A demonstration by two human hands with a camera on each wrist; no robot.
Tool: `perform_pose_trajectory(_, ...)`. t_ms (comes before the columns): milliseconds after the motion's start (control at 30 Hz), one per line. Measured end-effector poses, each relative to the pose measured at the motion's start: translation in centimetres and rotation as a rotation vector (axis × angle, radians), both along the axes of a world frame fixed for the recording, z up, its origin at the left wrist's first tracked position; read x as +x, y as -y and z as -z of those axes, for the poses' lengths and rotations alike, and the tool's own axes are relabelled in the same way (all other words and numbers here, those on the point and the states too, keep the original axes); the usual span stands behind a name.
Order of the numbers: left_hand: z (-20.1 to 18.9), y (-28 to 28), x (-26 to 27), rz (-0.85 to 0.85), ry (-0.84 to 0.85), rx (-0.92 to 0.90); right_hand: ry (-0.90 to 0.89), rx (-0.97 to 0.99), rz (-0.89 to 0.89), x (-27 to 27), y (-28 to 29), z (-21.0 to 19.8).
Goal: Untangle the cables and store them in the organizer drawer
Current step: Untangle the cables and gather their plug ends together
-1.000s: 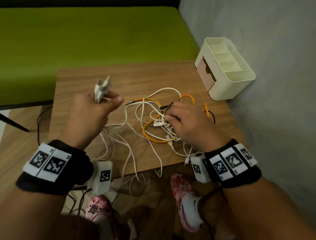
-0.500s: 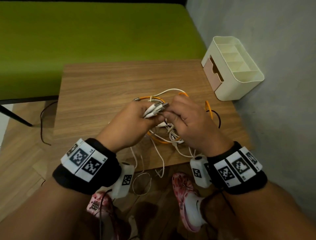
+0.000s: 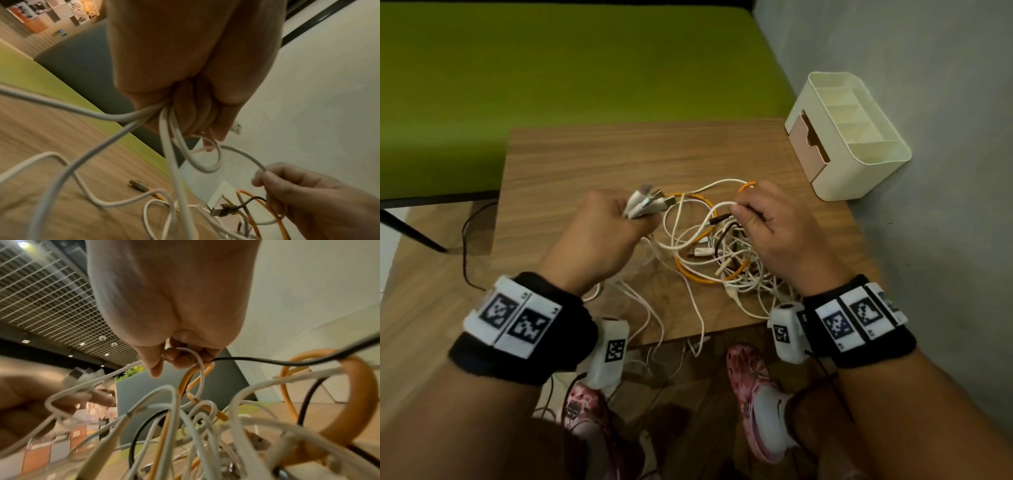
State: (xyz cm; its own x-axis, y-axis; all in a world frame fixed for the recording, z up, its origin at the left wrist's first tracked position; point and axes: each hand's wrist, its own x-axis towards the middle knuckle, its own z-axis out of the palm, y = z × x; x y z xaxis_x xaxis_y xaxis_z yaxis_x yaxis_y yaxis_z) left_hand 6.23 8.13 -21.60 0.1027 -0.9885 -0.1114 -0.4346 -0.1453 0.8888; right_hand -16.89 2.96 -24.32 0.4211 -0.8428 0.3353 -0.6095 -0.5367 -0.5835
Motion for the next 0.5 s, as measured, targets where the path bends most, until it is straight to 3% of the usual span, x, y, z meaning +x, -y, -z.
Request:
perform_pose_trajectory(133, 0.4, 0.2, -0.6, -0.003, -0.108, -0.033, -0.113, -0.152, -0.016, 1.0, -0.3, 1.0)
perform_pose_trajectory(333, 0.5, -0.2, -3.5, 0.154, 0.000, -0.081, -0.101, -0.263, -0.037, 2.1, -0.9, 0.6)
perform_pose_trajectory(500, -0.2, 0.0, -2.7, 0.057, -0.072, -0.146, -0.082, -0.229, -0.035, 2.0, -0.7, 0.6)
